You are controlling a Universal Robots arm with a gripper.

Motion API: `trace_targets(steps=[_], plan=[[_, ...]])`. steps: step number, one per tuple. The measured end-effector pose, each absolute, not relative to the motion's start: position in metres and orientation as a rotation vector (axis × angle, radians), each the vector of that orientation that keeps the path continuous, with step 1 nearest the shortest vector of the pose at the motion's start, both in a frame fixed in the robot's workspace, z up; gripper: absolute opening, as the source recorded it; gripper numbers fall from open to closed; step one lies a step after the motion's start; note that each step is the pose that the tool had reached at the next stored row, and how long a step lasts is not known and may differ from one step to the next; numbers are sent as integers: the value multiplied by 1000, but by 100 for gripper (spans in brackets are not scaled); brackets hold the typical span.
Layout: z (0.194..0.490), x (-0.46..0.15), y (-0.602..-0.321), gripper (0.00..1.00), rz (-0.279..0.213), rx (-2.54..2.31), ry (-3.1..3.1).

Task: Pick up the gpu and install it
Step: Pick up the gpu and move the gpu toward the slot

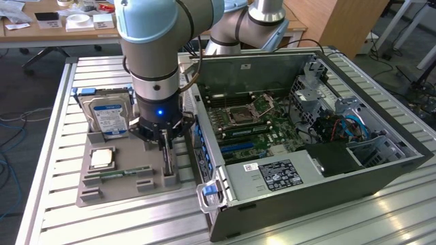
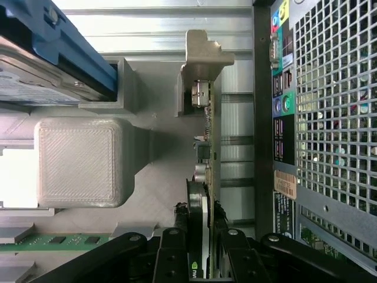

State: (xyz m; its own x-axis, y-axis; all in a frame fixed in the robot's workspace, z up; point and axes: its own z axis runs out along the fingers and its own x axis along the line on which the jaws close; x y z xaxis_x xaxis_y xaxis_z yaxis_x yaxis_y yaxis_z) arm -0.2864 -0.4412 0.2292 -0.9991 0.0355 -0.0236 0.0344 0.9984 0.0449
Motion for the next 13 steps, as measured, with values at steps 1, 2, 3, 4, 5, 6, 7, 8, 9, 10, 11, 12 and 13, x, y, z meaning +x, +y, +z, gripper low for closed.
trace_targets(steps=[1,2,3,4,5,6,7,8,9,10,11,12,13], plan=[[229,-286,-441,27,70,47,3116],[229,-286,-441,27,69,46,3116],[229,-286,-441,27,70,46,3116],[229,-286,-441,27,70,46,3116],[229,-286,-441,27,69,46,3116],[229,-286,-441,27,69,46,3116],[229,-286,-441,27,69,46,3116],[229,-286,-441,27,70,46,3116],[230,-286,-441,27,70,46,3116],[231,-286,-441,27,70,46,3116],[232,-286,-441,27,70,46,3116],[233,-286,-441,27,70,46,3116],[235,-286,-441,27,69,46,3116]])
